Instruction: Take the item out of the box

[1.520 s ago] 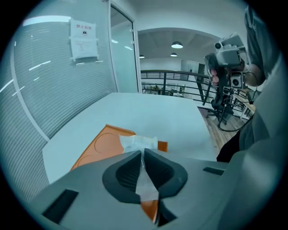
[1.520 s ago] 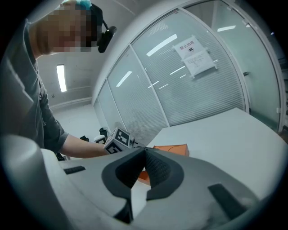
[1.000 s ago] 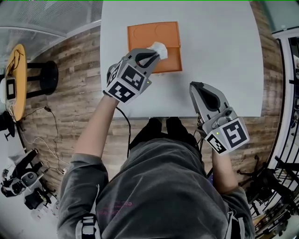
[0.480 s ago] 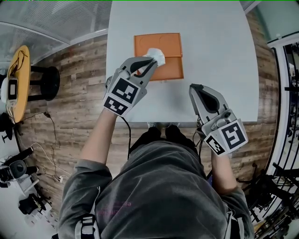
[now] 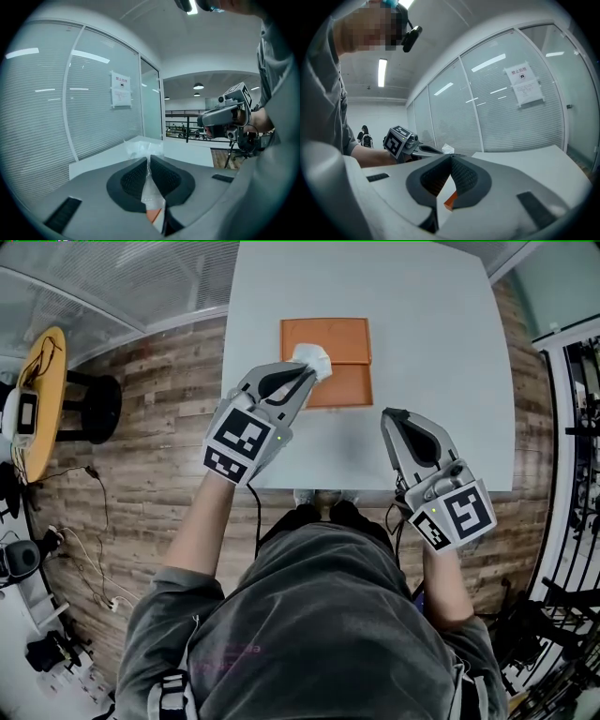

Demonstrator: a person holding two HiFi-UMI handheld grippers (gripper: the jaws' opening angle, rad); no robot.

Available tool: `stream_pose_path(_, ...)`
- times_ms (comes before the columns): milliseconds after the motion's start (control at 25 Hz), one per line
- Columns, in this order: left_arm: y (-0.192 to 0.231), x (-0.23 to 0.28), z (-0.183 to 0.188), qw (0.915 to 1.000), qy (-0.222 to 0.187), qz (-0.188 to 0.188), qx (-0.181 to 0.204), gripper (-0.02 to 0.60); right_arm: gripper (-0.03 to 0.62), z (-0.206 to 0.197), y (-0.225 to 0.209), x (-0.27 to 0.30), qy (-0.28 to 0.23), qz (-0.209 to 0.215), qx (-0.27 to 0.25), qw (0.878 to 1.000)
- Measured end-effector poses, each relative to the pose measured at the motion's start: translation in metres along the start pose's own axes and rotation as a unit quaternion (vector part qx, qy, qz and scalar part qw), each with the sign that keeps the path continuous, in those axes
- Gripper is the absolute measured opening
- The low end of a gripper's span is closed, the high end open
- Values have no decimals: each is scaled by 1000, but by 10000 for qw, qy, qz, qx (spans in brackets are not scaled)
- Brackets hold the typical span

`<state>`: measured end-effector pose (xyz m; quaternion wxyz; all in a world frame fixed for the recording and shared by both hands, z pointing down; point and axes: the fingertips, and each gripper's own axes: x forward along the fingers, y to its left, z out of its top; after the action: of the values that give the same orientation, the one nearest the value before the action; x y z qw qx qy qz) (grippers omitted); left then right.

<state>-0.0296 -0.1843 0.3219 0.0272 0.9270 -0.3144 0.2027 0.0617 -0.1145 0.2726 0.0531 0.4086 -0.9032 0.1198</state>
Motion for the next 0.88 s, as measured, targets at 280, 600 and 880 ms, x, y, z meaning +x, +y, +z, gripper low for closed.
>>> stream_pose_path(280,6,-26,10,9990,-404,102,-190,25,4,12,11,9,-104,-25,-151,9998)
stream_pose_path(600,-2,-49,17,9969,-708,210,-259,25,4,16,23,4,-147,-8,-243,9996)
stream_pose_path(880,0,-64,15,9946,-891,314,-419,25,3,20,34,7,-180,-11,-282,9994)
